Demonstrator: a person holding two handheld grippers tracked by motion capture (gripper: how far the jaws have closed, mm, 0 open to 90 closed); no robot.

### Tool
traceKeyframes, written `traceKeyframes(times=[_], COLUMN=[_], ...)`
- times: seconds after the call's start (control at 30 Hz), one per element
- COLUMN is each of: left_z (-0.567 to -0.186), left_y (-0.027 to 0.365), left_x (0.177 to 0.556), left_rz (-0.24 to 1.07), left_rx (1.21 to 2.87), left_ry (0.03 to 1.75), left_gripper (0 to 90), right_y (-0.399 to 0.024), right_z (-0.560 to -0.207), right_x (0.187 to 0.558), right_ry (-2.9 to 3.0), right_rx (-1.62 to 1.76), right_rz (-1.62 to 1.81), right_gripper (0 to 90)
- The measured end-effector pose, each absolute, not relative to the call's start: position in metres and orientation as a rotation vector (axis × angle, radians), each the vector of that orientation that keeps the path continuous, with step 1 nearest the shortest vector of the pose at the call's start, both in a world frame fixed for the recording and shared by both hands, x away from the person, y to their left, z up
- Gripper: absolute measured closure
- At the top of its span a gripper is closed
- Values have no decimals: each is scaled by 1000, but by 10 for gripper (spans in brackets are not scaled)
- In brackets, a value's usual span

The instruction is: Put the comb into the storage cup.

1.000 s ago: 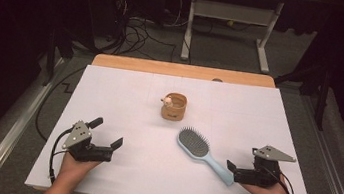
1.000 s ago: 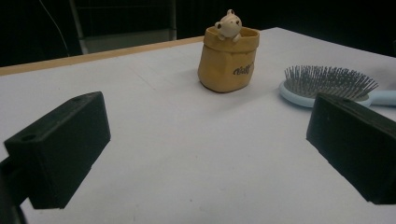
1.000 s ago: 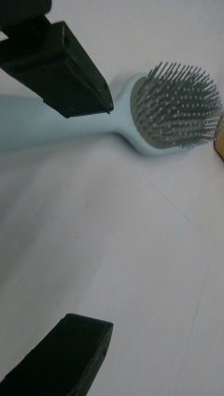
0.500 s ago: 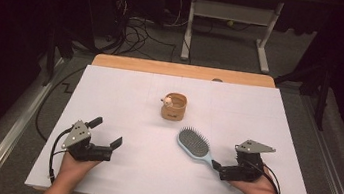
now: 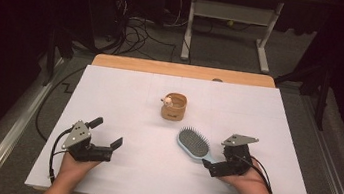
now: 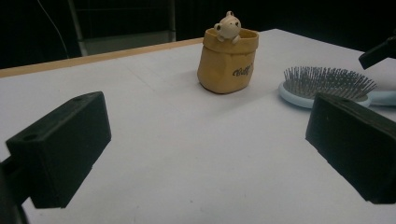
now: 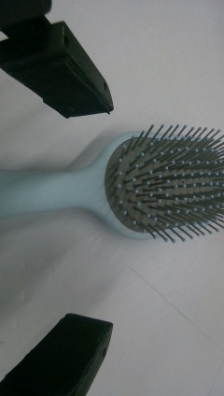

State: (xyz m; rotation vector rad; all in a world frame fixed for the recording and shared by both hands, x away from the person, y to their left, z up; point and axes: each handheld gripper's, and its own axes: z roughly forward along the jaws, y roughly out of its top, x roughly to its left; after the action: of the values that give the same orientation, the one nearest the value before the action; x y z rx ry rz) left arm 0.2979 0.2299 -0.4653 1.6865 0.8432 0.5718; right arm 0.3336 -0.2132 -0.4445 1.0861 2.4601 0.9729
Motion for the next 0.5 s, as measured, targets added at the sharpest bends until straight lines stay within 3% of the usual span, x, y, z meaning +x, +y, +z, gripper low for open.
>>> traceKeyframes(times=[0.5], left_z=[-465], left_y=[230], left_x=[298], left_rz=[575], left_rx=[1692], left_ry=[840], left_gripper=[11], right_y=[-196], right_z=[-442], right_x=[345], right_ry=[2549], right_rx=[1069], right_rz=[886], right_gripper=[1])
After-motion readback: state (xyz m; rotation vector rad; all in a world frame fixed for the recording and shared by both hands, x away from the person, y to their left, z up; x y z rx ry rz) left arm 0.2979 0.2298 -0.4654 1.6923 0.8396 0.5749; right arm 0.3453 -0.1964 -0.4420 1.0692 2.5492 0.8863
